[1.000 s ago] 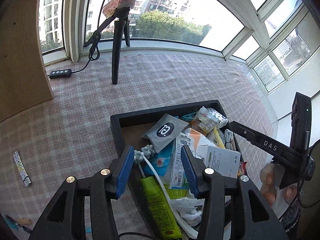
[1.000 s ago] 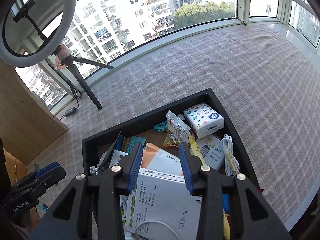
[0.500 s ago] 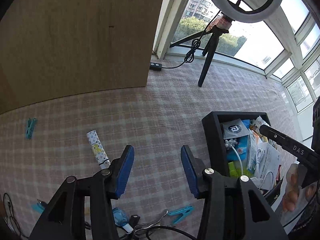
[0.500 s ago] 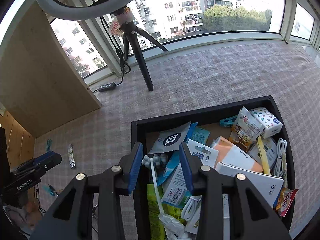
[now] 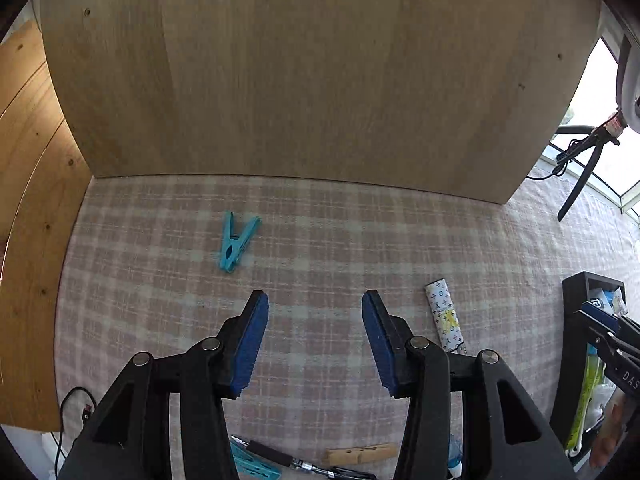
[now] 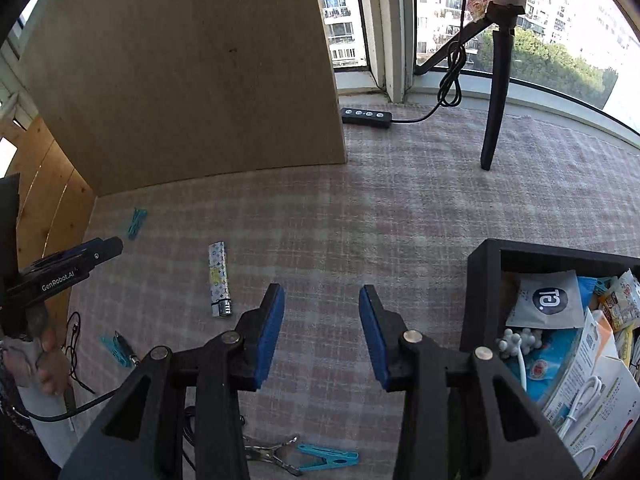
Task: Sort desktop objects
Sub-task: 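Grasp a blue clothespin with the left gripper while the right grasps the patterned lighter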
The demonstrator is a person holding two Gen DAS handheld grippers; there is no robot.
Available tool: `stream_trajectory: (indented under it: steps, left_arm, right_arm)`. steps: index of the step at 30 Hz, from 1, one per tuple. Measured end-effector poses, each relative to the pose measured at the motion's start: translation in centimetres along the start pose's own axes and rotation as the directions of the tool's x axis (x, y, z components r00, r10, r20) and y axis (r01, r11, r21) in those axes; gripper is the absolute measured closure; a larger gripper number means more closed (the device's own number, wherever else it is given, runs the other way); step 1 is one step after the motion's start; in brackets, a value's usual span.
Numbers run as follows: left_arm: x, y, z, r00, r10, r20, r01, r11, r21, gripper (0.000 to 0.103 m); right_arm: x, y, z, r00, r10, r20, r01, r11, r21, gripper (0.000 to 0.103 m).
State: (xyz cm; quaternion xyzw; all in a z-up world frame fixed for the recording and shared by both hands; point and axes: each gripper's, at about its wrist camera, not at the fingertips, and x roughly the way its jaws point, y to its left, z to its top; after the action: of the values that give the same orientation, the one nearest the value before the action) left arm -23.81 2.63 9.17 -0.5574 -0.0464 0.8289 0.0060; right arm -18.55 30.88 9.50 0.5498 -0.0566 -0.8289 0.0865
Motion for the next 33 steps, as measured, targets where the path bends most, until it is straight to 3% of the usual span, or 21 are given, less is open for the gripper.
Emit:
stream_trajectory:
  steps: [8,23,26,27,31,33]
  left_arm:
    - [4.8,5.2,2.3,0.996,0.069,-0.049,-0.073,0.993,-0.088,0.057]
    - [8.5,5.8,2.8,0.991,0.110,-0.082,-0.118,0.989,-0.094,0.061]
    - [8.4,5.6,2.7,0.989,0.125,-0.077,-0.132,0.987,-0.092,0.079]
    - [8.4,5.5,2.6,0.988,0.132,-0.079,-0.140,0.986,-0.095,0.084]
    - [8.0,5.1,1.5,0.984,0.166,-0.062,-0.172,0.978,-0.115,0.084]
    - [7.7,5.2,0.6,0.989,0.134,-0.059,-0.142,0.977,-0.156,0.085]
  right_arm:
    - [6.5,6.4,0.4,0.996,-0.014,-0.091,0.005,0.995,-0.098,0.063]
    - [10.5,8.5,0.0,0.987,-0.057,-0.148,0.033,0.986,-0.161,0.064]
    - [10.4,8.5,0.0,0.988,-0.070,-0.140,0.047,0.985,-0.166,0.069]
    - [10.3,8.4,0.0,0.987,-0.077,-0.138,0.054,0.985,-0.165,0.077]
    - [9.9,7.4,-0.2,0.989,-0.051,-0.137,0.034,0.992,-0.121,0.080]
    - [9.5,6.8,-0.5,0.990,-0.036,-0.133,0.024,0.995,-0.093,0.080]
